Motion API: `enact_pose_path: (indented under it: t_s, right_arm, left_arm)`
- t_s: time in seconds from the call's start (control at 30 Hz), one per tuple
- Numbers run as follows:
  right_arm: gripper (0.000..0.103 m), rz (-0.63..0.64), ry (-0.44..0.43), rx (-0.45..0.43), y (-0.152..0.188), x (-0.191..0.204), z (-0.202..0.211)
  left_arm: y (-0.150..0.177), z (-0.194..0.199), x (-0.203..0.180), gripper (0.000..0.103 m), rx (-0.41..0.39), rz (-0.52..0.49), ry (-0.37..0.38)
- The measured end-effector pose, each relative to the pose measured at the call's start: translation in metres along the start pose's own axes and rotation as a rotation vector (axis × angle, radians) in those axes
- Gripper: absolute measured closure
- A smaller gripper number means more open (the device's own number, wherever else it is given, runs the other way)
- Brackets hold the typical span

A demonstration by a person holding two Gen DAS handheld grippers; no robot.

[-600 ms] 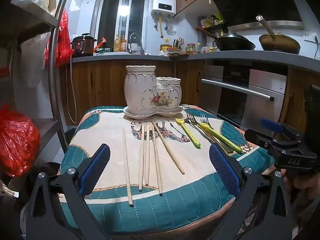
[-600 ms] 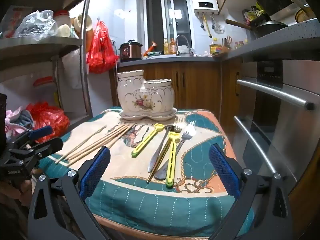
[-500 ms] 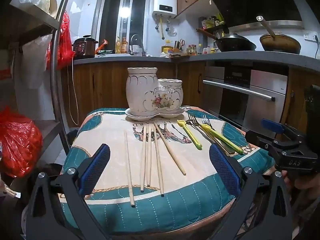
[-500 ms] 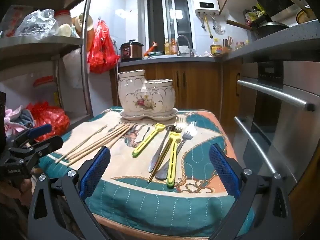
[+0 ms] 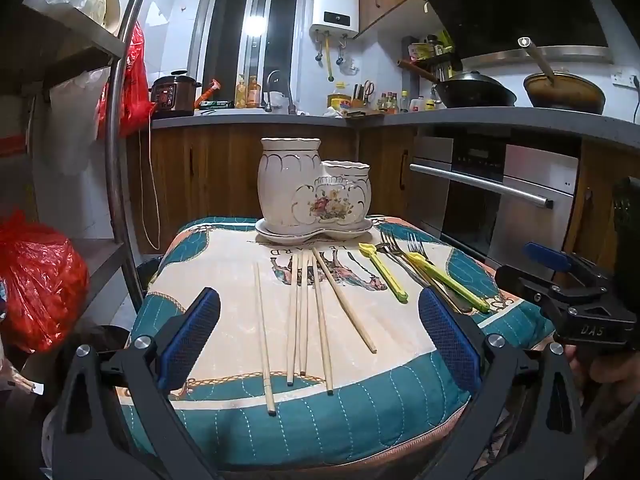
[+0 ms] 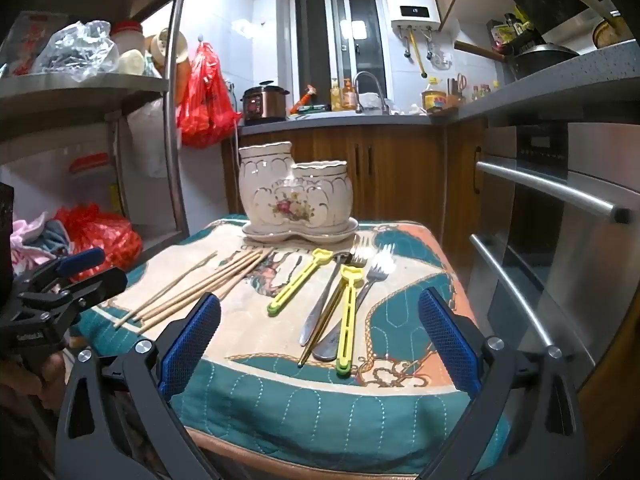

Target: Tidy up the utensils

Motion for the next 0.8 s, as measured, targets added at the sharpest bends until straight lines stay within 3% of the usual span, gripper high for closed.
enact_pose_path:
  t_s: [0.8]
  right_arm:
    - [0.005, -0.004, -0.003, -0.003, 0.0015, 0.0009, 0.0]
  left_arm:
    - [0.0014, 0.0002, -0.0026, 0.005, 0.006, -0.001, 0.004]
Point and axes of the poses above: each gripper's, at about its wrist camera, not at the fingertips, and z roughly against the way its jaws point, x to its left, y to its underside, the point moved 3 cm from there along -z, roughly the way its jaws point, and after that the axes turned 11 degrees about -y, right-handed, at the moved point
